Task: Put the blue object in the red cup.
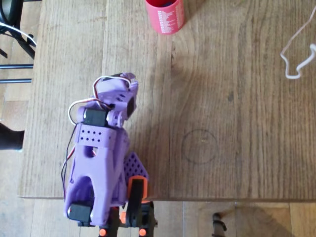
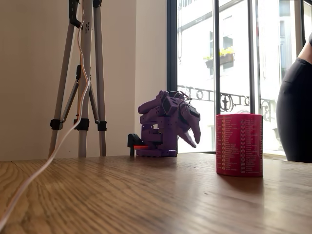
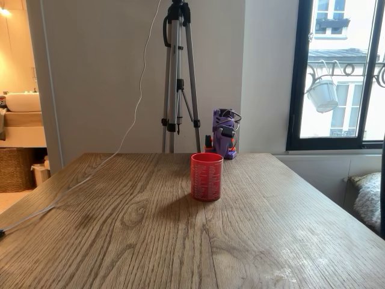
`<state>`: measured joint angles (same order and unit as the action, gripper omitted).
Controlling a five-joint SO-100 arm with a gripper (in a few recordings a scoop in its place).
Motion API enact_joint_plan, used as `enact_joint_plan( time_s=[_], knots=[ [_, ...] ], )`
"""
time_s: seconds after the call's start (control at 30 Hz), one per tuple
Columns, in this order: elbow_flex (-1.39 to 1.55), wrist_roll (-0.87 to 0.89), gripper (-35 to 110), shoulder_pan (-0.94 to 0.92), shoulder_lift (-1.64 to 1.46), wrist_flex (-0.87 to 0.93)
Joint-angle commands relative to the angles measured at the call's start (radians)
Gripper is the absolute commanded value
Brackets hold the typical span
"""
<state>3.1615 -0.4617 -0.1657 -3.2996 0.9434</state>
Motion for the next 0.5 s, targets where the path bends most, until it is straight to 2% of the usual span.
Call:
enact_joint_plan(
  time_s=[0.0, 0.47],
  knots=[
    [-0.017, -0.044, 1, -0.008, -0.005, -0.021],
    [-0.017, -0.054, 1, -0.009, -0.005, -0.018]
  ],
)
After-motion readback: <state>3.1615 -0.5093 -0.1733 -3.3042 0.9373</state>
